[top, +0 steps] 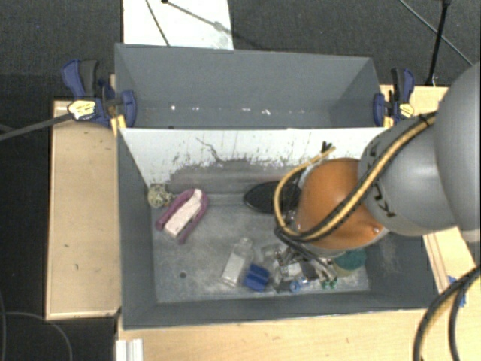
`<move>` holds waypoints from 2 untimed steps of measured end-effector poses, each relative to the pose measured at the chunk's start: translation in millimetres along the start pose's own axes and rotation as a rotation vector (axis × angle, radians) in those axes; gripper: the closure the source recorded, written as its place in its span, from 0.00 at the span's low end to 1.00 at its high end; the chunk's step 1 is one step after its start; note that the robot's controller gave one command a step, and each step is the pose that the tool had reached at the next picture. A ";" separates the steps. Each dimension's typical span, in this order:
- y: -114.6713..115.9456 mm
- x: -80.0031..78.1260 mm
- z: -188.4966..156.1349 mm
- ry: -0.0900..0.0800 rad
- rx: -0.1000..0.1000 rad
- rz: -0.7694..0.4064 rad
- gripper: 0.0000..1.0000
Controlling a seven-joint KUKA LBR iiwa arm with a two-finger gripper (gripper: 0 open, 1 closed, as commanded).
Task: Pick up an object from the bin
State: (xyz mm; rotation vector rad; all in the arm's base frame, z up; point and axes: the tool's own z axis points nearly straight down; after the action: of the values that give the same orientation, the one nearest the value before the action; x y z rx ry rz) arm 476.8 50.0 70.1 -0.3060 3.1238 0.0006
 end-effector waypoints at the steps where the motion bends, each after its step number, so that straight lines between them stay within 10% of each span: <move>1: -17.9 -12.8 0.0 -0.002 0.001 -0.300 1.00; 2: -55.7 -22.2 -150.9 -0.005 0.004 -0.589 1.00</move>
Offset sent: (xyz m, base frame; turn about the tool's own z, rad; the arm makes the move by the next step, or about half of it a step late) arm 0.0150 -0.0144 -0.0001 -0.3011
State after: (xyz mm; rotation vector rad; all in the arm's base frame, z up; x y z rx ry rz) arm 509.0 -0.4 221.1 -1.1974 2.8959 -0.0060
